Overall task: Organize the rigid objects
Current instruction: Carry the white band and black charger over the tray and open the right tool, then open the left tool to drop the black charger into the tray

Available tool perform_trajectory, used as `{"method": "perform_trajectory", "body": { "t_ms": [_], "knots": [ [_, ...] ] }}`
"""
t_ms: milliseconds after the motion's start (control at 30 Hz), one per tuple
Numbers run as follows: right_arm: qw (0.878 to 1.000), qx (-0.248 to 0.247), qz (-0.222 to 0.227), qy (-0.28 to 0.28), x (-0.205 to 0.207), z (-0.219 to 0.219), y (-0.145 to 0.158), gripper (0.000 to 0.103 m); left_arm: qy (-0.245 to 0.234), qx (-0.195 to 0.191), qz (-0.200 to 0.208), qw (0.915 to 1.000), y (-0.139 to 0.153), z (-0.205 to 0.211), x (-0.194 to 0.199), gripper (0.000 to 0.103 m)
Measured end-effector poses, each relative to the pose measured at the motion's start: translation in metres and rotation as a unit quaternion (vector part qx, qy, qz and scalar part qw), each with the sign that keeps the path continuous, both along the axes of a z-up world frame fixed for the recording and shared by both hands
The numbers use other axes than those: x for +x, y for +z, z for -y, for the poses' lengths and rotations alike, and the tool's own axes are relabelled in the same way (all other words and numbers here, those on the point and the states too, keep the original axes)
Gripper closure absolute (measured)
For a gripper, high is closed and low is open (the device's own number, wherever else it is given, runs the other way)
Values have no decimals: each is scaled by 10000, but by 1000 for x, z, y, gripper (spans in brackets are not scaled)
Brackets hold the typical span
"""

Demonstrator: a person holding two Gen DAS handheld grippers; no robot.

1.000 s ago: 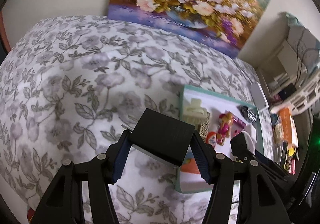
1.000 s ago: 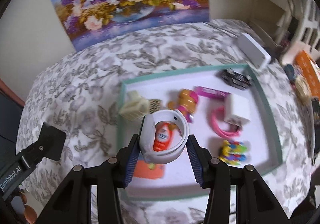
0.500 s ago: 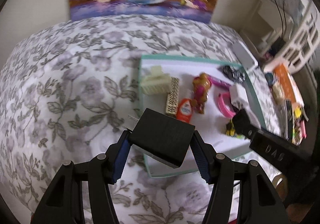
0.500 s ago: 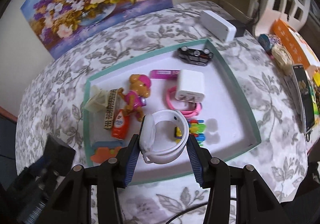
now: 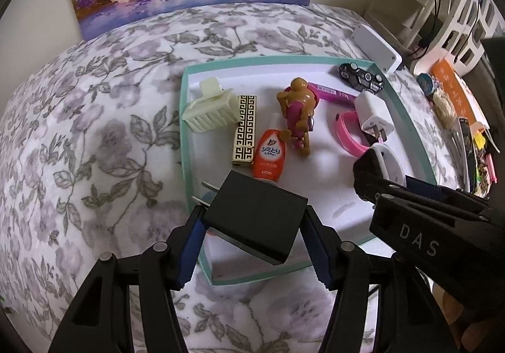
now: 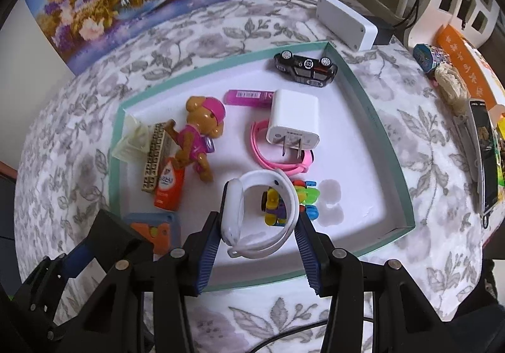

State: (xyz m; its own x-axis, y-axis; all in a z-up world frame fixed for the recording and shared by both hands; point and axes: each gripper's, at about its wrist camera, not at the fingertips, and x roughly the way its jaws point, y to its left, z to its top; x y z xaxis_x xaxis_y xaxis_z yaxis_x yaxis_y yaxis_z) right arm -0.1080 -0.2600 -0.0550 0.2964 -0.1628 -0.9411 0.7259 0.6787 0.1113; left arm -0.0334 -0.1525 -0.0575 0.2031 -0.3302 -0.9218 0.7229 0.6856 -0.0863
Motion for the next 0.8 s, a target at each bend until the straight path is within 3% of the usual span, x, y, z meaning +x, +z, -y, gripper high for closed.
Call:
{"method": "perform_trajectory", "body": {
  "t_ms": [500,800],
  "knots": [
    [9998,41,-164,123,7,-4,-11,50,-100,8,-87,9999,-10,1,-3,36],
    [10000,-26,-37,31,4,-6,-5,34,109,-110,-294,9994,-6,-14,-1,33]
  ]
}}
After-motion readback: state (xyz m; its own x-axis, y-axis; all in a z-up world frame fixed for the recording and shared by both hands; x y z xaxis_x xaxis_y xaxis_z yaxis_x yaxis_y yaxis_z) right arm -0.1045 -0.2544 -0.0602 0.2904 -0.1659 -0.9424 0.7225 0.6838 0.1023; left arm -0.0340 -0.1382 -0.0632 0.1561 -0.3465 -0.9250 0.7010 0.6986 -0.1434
